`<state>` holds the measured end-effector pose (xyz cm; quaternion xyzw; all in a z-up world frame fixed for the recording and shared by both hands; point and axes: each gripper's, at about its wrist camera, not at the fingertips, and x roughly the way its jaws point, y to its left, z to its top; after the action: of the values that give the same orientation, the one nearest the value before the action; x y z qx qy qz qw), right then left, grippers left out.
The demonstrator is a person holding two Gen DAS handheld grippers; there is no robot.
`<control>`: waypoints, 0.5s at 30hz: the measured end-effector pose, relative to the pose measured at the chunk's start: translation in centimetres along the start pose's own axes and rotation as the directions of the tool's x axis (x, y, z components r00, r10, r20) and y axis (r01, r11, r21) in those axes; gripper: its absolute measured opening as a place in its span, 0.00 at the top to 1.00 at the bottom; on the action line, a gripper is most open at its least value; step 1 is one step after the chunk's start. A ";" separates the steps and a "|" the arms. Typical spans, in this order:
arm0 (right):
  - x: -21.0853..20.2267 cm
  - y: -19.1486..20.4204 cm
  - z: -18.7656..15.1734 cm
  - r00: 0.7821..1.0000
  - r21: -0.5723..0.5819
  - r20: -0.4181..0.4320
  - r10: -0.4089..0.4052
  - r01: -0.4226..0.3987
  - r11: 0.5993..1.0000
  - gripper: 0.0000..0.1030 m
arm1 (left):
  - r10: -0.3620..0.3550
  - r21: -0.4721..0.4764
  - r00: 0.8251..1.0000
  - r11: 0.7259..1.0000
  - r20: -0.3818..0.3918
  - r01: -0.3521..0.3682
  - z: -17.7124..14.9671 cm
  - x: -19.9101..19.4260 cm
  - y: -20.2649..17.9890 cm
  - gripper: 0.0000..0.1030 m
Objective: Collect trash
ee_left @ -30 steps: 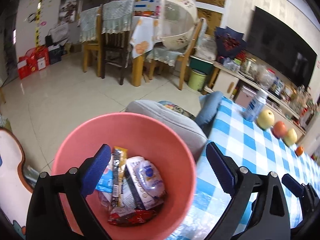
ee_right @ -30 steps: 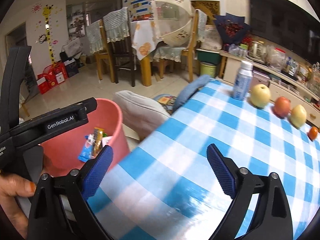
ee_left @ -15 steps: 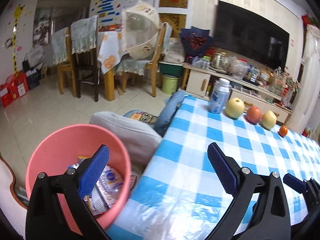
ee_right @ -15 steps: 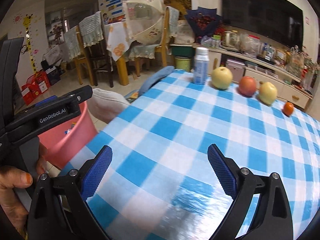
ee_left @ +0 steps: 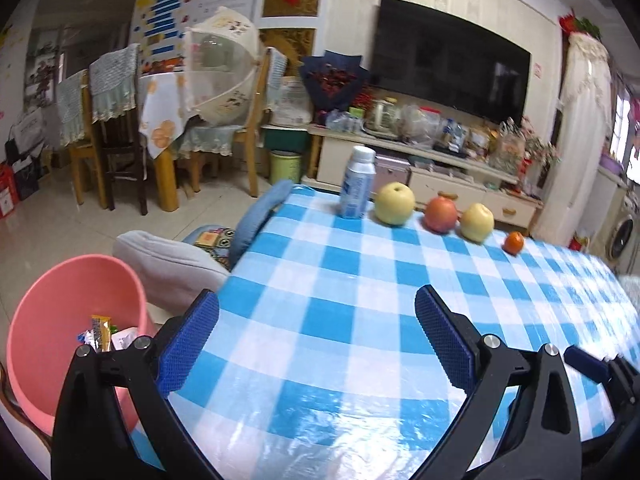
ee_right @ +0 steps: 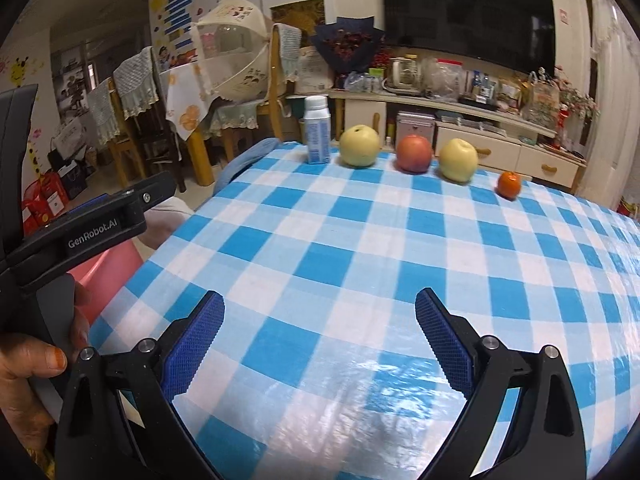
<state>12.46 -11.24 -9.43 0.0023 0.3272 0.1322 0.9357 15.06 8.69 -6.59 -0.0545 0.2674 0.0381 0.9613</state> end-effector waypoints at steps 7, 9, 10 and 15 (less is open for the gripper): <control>-1.5 -3.8 -0.8 0.998 0.063 0.015 -0.055 0.054 0.997 0.06 | -0.019 0.076 1.000 0.997 -0.010 0.020 -0.3 0.1 -3.5 0.04; -1.9 -4.8 -0.9 0.997 0.077 0.019 -0.068 0.066 0.995 0.06 | -0.023 0.091 1.000 0.996 -0.010 0.024 -0.4 0.1 -4.3 0.04; -2.0 -5.1 -1.0 0.997 0.082 0.020 -0.075 0.073 0.994 0.06 | -0.026 0.097 1.000 0.995 -0.011 0.027 -0.5 0.2 -4.6 0.04; -2.7 -6.6 -1.3 0.992 0.072 0.034 -0.118 0.115 0.991 0.06 | -0.038 0.115 0.999 0.993 -0.010 0.039 -0.6 0.3 -6.3 0.04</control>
<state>11.20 -18.36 -9.40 0.0182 0.3132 0.0659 0.9472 15.63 2.36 -6.71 -0.0045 0.2716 0.0038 0.9624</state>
